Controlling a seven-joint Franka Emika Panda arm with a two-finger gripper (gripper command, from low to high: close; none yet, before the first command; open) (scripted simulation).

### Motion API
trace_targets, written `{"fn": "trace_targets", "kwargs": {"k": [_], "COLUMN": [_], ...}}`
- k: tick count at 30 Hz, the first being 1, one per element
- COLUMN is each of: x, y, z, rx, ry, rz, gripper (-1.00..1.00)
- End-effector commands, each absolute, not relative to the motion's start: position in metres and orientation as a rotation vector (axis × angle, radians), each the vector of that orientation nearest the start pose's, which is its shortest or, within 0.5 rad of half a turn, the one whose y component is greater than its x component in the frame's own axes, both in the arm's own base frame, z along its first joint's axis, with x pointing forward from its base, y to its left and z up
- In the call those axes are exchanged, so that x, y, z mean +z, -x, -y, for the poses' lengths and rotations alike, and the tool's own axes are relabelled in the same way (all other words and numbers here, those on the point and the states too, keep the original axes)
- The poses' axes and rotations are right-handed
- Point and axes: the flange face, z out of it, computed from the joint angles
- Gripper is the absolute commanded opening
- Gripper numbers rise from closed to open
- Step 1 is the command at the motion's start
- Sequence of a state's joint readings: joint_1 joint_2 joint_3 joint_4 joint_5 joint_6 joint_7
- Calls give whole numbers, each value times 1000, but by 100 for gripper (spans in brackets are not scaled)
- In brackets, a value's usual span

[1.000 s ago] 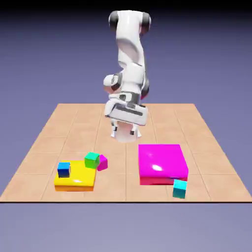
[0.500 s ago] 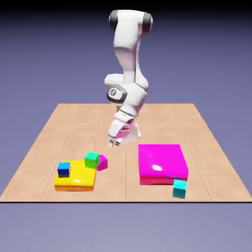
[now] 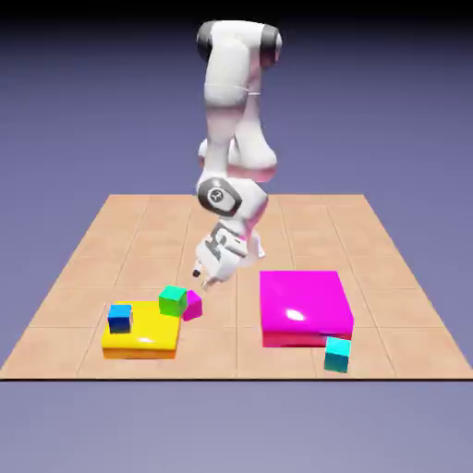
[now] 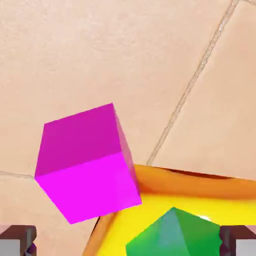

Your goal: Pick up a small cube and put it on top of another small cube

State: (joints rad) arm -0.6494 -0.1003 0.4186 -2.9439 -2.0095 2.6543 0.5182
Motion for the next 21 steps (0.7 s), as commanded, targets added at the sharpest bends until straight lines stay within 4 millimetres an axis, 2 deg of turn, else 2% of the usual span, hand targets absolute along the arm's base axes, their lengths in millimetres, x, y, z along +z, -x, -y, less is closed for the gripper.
{"fn": "trace_targets", "kwargs": {"k": [1, 5, 14, 15, 16, 17, 21], "x": [173, 164, 106, 106, 106, 106, 134], "y": [-263, -252, -270, -270, -270, -270, -264], "z": [46, 50, 76, 77, 77, 77, 65], "rx": [-65, -86, -85, -85, -85, -85, -90], "ry": [-1988, -1886, -1886, -1886, -1886, -1886, -1886], "rz": [-1432, -1552, -1553, -1553, -1553, -1553, -1555], "gripper": [0, 0, 0, 0, -100, -100, -100]}}
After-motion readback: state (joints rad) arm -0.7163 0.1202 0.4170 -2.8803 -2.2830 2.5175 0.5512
